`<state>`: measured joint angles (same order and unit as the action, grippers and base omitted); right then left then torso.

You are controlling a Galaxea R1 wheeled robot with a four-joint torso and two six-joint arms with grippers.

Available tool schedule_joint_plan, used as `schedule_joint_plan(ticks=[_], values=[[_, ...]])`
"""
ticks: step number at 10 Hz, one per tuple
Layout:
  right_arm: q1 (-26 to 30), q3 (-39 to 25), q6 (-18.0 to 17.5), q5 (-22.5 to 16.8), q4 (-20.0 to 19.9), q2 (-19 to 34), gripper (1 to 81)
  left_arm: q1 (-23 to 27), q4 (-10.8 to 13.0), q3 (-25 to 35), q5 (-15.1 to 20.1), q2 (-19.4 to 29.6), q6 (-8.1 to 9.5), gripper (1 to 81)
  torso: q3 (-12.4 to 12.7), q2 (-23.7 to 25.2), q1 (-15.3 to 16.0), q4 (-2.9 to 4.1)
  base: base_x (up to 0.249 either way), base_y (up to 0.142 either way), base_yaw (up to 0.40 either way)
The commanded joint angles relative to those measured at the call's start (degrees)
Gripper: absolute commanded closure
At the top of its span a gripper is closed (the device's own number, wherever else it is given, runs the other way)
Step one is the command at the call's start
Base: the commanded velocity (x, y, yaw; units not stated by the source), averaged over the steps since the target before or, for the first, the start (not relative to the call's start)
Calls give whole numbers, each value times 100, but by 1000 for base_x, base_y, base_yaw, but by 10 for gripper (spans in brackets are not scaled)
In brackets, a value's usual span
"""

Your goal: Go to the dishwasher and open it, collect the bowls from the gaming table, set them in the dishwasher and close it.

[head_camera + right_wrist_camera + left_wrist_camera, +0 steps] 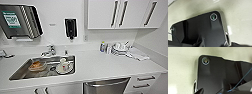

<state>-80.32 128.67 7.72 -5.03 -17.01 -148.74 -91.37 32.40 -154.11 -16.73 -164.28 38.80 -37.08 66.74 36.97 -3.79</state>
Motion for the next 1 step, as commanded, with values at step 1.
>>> schedule_joint_plan(ticks=[1], values=[[-102,-19,134,178,303,-149,10,106,354,-49,231,80,-382,10,0,0,0,0,0,0,0]])
